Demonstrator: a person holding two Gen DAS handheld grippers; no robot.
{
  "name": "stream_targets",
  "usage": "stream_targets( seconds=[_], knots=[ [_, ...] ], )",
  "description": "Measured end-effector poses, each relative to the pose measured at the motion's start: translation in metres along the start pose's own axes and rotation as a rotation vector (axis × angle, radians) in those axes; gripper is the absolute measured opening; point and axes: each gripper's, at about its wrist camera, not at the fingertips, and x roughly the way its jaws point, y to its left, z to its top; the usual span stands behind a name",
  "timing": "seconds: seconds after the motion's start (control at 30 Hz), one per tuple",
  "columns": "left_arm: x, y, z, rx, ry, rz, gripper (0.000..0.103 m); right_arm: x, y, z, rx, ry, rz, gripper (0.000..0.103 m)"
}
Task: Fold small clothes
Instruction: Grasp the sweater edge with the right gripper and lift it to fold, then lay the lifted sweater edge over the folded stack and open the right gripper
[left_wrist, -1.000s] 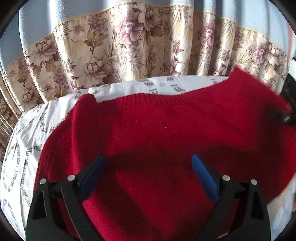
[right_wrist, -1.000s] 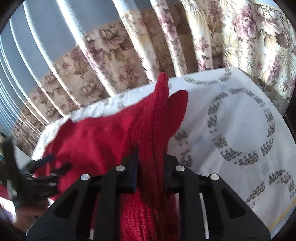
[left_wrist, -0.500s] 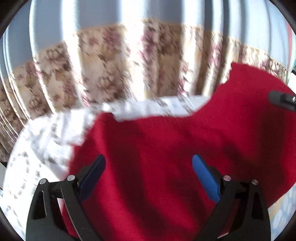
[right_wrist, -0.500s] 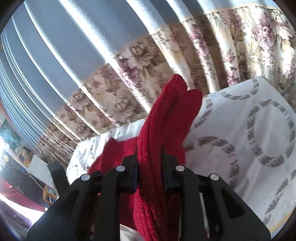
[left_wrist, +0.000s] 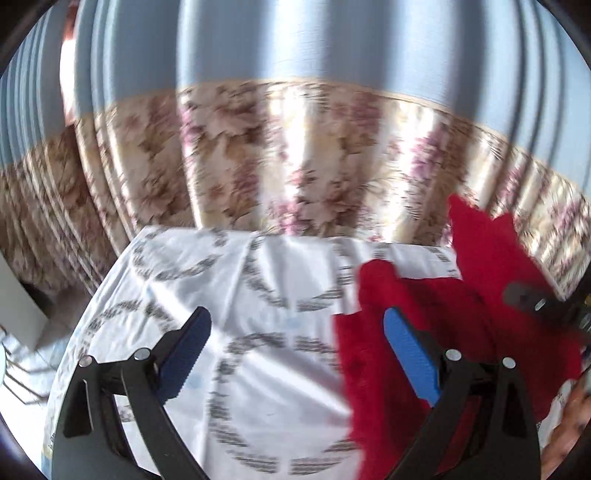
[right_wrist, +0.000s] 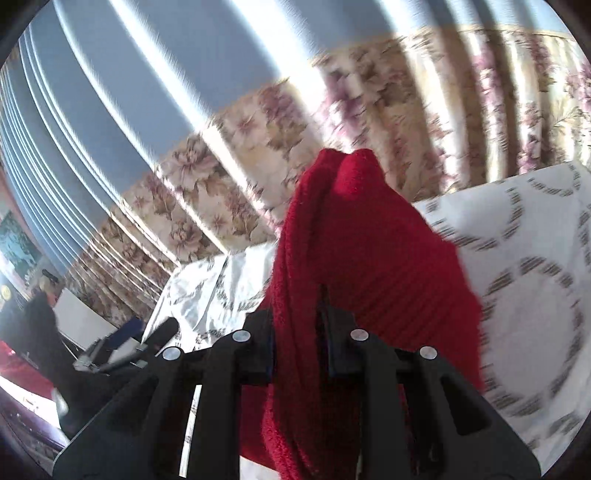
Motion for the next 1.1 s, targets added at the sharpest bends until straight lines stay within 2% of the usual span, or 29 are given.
stream_targets(
  seconds=[0.13,0.3,0.37,0.4,0.43,0.5,0.57,0.6,0.63,0.73,0.83,0.93,1.1],
  knots=[
    [0.000,0.043,-0.010,-0.049,0.015,0.025,0.095,0.050,0.044,-0.024,-0.026,0.055,-0.022,0.019],
    [-0.001,0.062,-0.026,-0.076,0.038,0.043,0.095,0.097,0.078,-0.054,-0.104,0.113,-0.108,0.021],
    [-0.002,0.062,-0.033,-0.078,0.040,0.041,0.095,0.103,0.083,-0.062,-0.137,0.112,-0.135,0.031],
    [-0.002,0.061,-0.035,-0.080,0.043,0.036,0.095,0.101,0.084,-0.062,-0.144,0.108,-0.126,0.050],
    [-0.004,0.059,-0.037,-0.084,0.047,0.028,0.095,0.096,0.083,-0.059,-0.133,0.117,-0.083,0.069],
    [-0.007,0.055,-0.039,-0.088,0.047,0.010,0.095,0.078,0.086,-0.055,-0.126,0.110,-0.012,0.074],
    [-0.014,0.045,-0.041,-0.084,0.041,-0.011,0.095,0.046,0.088,-0.045,-0.158,0.057,0.002,0.081],
    [-0.018,0.038,-0.042,-0.082,0.036,-0.028,0.095,0.028,0.085,-0.041,-0.163,0.026,0.018,0.089],
    [-0.022,0.033,-0.042,-0.082,0.032,-0.042,0.095,0.005,0.079,-0.034,-0.178,-0.028,0.000,0.093],
    [-0.038,0.007,-0.043,-0.063,0.009,-0.088,0.095,-0.037,0.049,-0.025,-0.215,-0.106,-0.110,0.094],
    [-0.050,-0.026,-0.046,-0.022,0.004,-0.128,0.095,-0.061,0.008,-0.024,-0.204,-0.124,-0.211,0.094],
    [-0.050,-0.061,-0.051,0.034,0.027,-0.161,0.095,-0.071,-0.031,-0.030,-0.159,-0.110,-0.252,0.094],
    [-0.028,-0.098,-0.060,0.097,0.073,-0.145,0.095,-0.078,-0.065,-0.052,-0.100,-0.075,-0.260,0.094]
  ],
)
